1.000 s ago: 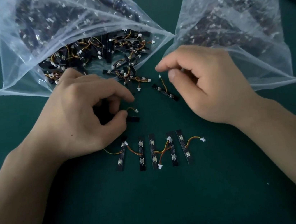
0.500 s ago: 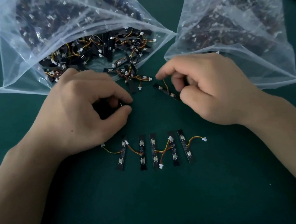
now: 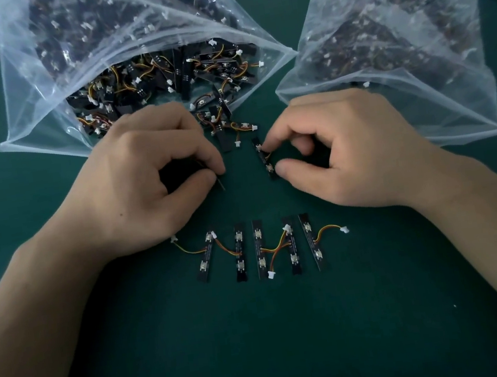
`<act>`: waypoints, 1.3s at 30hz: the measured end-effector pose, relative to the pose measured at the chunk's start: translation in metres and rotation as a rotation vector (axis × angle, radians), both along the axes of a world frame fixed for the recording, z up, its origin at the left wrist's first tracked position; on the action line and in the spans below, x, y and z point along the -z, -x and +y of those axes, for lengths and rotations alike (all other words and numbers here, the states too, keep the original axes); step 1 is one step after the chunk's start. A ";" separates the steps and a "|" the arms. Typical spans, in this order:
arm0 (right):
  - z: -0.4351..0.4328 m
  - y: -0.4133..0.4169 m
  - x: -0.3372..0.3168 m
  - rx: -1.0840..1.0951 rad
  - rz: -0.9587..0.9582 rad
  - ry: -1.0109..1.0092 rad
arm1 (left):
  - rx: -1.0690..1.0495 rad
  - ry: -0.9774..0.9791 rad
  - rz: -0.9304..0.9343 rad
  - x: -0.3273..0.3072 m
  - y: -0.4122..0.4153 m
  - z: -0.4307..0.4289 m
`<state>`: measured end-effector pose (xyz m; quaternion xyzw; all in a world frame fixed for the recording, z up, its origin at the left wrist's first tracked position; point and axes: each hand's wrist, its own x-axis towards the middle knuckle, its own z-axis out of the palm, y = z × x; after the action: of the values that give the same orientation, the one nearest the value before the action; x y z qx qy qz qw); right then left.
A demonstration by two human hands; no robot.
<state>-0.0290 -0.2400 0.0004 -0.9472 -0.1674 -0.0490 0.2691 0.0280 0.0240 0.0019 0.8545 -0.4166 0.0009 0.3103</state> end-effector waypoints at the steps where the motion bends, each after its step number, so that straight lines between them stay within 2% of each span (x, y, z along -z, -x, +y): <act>1: 0.000 0.000 0.000 -0.016 -0.003 -0.007 | 0.003 0.002 0.000 0.000 0.000 0.001; 9: 0.000 -0.001 0.002 -0.071 -0.018 -0.053 | 0.006 0.024 -0.010 0.000 0.001 -0.001; 16: 0.002 -0.001 0.003 -0.059 -0.060 0.000 | -0.034 0.036 0.065 0.000 0.001 -0.001; 24: 0.019 -0.009 0.002 -0.181 -0.140 0.054 | -0.035 0.015 0.061 0.000 0.001 -0.001; 33: 0.015 -0.011 0.003 -0.244 -0.088 -0.105 | -0.040 0.002 0.115 -0.003 0.002 -0.002; 39: 0.016 -0.007 0.002 -0.306 -0.088 -0.022 | -0.028 -0.018 0.124 -0.005 0.002 -0.001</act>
<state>-0.0224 -0.2237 -0.0021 -0.9046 -0.3207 -0.0506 0.2763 0.0260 0.0227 0.0071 0.8614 -0.3845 -0.0511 0.3279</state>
